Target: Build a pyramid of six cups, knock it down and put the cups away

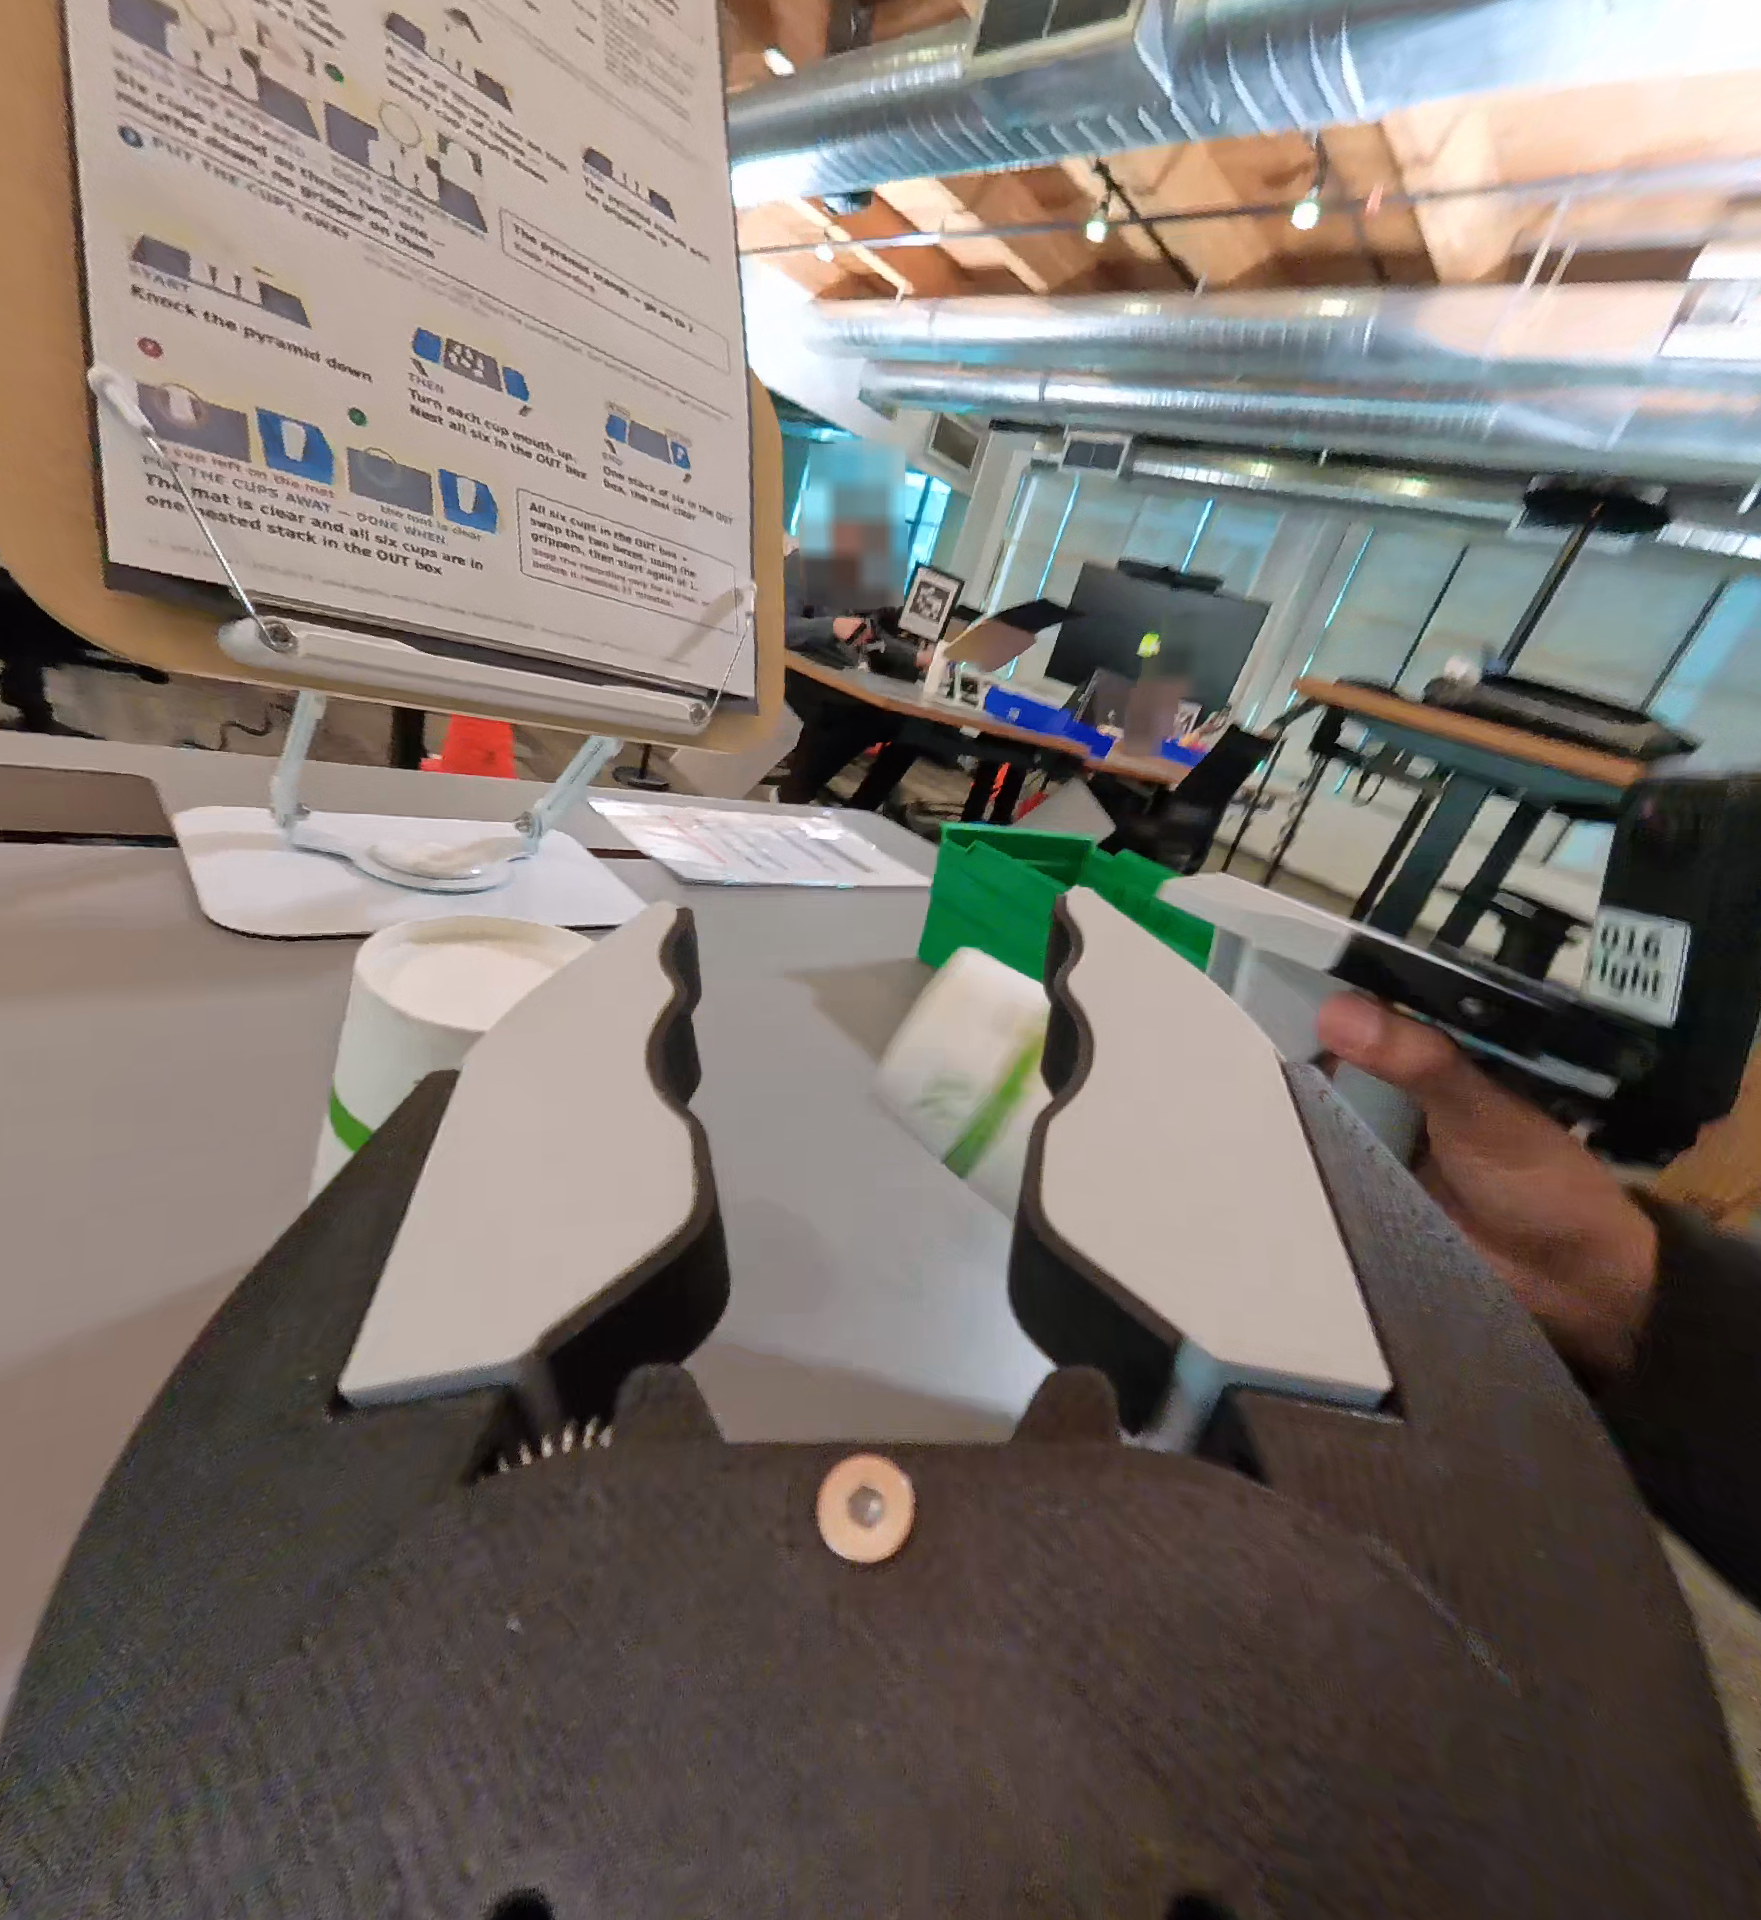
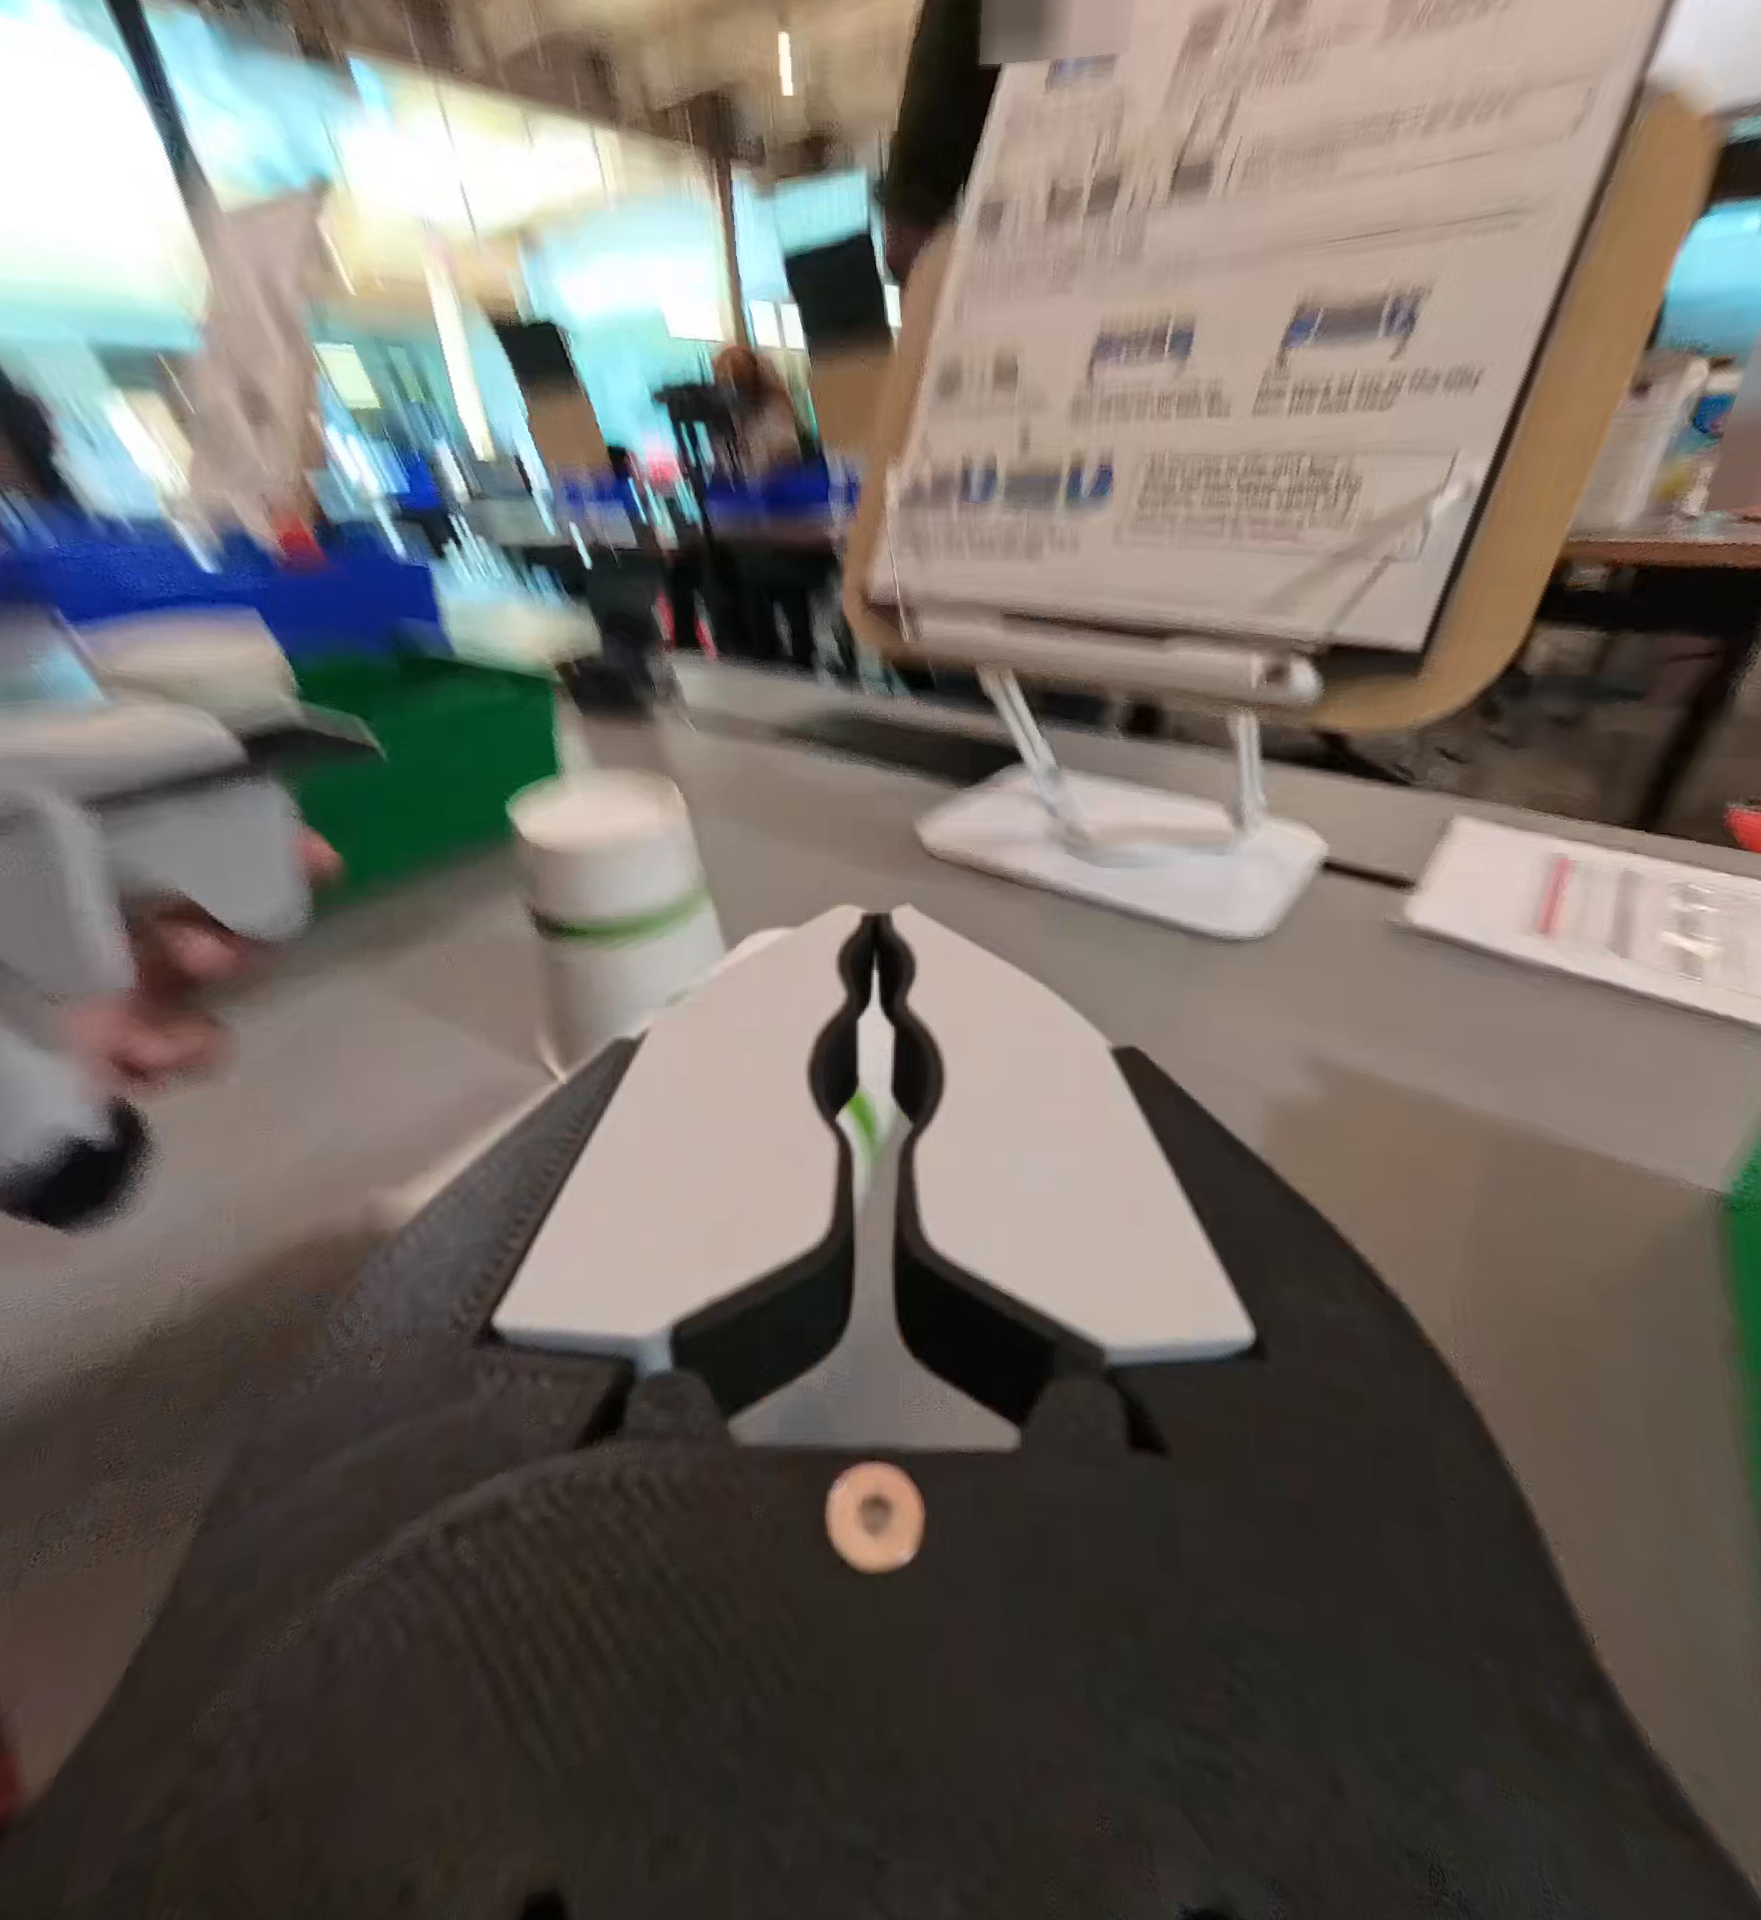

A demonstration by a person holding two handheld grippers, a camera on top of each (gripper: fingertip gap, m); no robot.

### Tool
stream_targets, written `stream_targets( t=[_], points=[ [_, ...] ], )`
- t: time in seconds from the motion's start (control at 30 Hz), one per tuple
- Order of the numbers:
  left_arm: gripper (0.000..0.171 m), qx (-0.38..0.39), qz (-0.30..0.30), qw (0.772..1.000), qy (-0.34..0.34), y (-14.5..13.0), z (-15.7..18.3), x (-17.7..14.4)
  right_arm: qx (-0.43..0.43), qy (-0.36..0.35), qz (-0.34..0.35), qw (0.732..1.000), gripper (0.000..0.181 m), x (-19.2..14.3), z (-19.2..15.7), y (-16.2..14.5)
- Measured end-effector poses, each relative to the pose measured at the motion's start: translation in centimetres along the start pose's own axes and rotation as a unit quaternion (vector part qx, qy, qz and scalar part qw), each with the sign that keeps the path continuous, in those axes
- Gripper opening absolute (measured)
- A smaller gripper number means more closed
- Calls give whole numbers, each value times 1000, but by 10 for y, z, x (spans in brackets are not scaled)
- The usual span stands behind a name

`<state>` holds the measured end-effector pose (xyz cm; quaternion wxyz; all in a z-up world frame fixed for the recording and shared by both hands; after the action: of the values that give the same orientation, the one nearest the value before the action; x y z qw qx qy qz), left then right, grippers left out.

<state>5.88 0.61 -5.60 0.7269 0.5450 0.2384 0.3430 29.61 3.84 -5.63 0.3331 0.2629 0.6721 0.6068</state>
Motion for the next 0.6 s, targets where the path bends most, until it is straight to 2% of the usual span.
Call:
stream_targets(
  t=[0.07,0.17,0.23,0.3,0.37,0.47,0.53,0.6],
  points=[
    [66,30,-18,999,13,-5,2,-1,-60,-31,-65,996,0,15,1,-10],
    [65,58,-33,997,26,-10,6,-7,-58,-20,-56,997,5,23,-3,-7],
    [65,66,-38,996,42,-11,5,-12,-44,-9,-54,997,16,25,-5,-4],
    [62,58,-49,995,56,-13,0,-17,-23,-2,-74,997,35,30,-2,-8],
    [62,43,-74,995,50,-18,-4,-18,25,27,-110,993,50,39,1,-20],
    [63,41,-118,991,57,-28,-10,-17,154,98,-147,972,67,53,1,-36],
    [63,58,-145,985,66,-34,-10,-16,221,135,-163,952,72,60,0,-42],
    [61,71,-175,979,78,-41,-10,-15,239,142,-170,945,72,64,1,-45]
  ],
)
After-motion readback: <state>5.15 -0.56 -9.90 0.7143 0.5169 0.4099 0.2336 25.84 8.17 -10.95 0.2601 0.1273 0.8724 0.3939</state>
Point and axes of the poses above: each gripper's, where its closed fingertips meet, x out along the fingers, y out of its top, z = x × y across the jaws, the point moved 7 cm from there along -x, back along the fingers, and after that the axes turned 9 degrees about -z, right-handed, at the moved point
